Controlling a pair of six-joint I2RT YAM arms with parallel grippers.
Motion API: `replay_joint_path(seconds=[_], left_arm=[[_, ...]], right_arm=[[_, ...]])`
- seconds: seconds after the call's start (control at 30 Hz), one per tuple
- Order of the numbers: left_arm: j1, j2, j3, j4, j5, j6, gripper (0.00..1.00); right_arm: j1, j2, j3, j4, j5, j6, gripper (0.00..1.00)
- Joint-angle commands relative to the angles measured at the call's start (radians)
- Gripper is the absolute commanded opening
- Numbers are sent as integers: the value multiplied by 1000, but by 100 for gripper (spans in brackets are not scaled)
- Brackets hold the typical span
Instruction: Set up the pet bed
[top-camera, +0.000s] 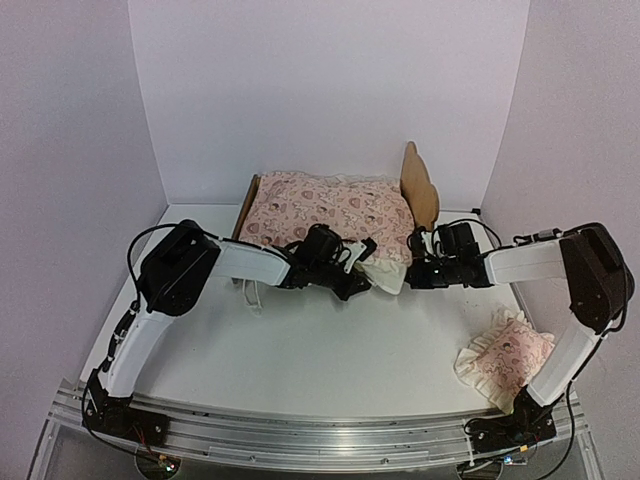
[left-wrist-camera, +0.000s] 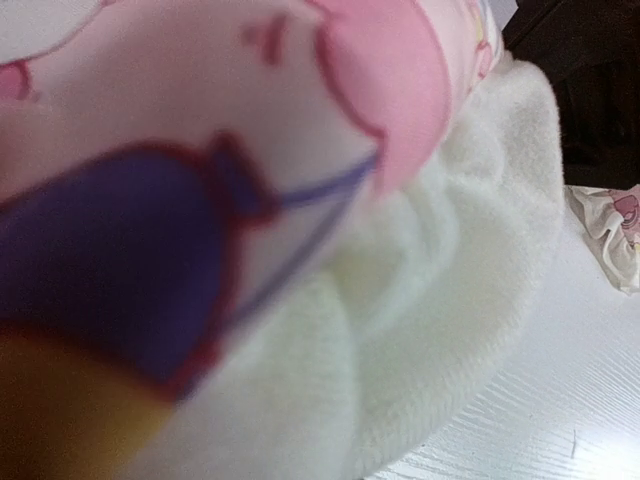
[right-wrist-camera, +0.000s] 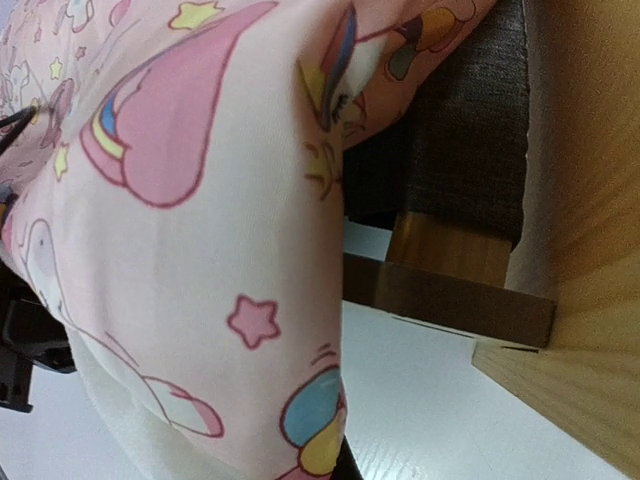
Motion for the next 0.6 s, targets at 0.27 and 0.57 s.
replay_joint_path(seconds=[0.27, 0.57], left_arm=[[53, -119, -8, -131, 98, 103, 0], [86, -145, -104, -181, 83, 177, 0]], right_arm=[[-3, -25, 45, -99, 111, 48, 0], [-4, -73, 33, -104, 115, 143, 0]])
